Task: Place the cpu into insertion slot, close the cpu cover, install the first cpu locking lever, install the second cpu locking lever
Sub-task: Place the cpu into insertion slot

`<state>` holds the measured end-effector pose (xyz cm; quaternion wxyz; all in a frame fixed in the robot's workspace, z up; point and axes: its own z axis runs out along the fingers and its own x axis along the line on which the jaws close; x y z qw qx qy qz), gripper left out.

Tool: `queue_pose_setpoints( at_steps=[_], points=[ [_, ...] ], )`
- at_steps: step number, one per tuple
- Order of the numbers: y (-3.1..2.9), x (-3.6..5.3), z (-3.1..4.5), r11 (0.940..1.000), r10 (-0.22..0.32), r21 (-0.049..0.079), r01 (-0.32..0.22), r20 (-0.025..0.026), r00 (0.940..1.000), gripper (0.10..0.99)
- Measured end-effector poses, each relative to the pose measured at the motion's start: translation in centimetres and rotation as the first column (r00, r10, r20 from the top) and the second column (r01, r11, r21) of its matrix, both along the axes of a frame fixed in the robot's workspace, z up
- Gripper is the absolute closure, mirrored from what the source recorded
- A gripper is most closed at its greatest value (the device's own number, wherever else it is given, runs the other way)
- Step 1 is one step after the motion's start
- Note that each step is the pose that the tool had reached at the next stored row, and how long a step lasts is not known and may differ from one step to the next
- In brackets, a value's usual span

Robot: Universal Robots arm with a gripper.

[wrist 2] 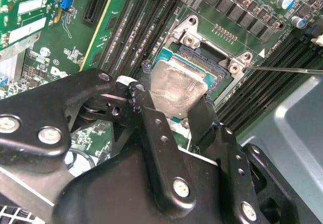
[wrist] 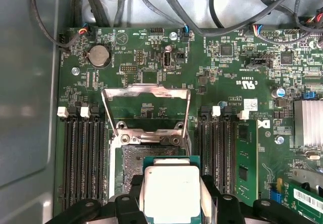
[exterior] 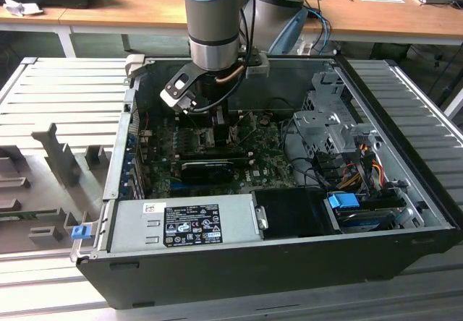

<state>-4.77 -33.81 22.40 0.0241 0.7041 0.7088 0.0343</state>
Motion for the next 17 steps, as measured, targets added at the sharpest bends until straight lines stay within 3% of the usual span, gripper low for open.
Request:
queue_pose_setpoints(
  at_steps=[4,8,17],
  points=[
    [0.06,-0.01,-0.34,1.0,0.0,0.0,0.0,0.0,1.0,0.557],
    [0.9,-0.01,-0.6,1.0,-0.002,0.0,0.002,0.0,1.0,0.557],
    [1.84,0.01,-1.66,0.9999,-0.013,0.0,0.013,-0.0001,0.9999,0.557]
  ],
)
